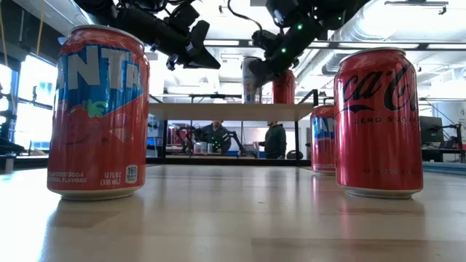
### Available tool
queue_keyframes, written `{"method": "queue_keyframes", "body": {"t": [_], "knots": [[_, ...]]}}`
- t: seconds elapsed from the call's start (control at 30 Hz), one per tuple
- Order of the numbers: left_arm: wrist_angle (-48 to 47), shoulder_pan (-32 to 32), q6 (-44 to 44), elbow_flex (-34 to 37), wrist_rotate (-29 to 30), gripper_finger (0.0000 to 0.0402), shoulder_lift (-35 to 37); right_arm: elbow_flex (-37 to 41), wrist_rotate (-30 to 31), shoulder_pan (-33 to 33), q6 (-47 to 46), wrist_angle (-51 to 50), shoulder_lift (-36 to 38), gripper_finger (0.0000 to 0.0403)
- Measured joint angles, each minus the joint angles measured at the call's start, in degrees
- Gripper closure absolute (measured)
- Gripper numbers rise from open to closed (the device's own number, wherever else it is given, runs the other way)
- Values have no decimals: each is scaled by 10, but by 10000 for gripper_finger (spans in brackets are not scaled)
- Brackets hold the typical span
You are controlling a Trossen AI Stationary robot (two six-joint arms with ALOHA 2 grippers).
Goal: Place canned beverage on shelf
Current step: Put the right white and yellow soda can on the shelf
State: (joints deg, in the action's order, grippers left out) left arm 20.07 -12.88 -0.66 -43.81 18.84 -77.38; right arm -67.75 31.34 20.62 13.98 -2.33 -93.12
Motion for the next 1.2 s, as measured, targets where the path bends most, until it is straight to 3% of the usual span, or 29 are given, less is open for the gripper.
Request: {"method": "queue_keyframes", "body": {"t": [0.2, 0.47, 0.67, 1.2], "knots": [[2, 0, 0, 0, 0, 401, 0, -6, 18, -10, 0, -2, -5, 403], [4, 0, 0, 0, 0, 401, 0, -147, 94, -41, -70, -209, -3, 403], [4, 0, 0, 0, 0, 401, 0, -215, 165, -43, -128, -302, -2, 403], [3, -4, 4, 0, -2, 401, 0, -214, 91, 19, -153, -265, -47, 403]]}}
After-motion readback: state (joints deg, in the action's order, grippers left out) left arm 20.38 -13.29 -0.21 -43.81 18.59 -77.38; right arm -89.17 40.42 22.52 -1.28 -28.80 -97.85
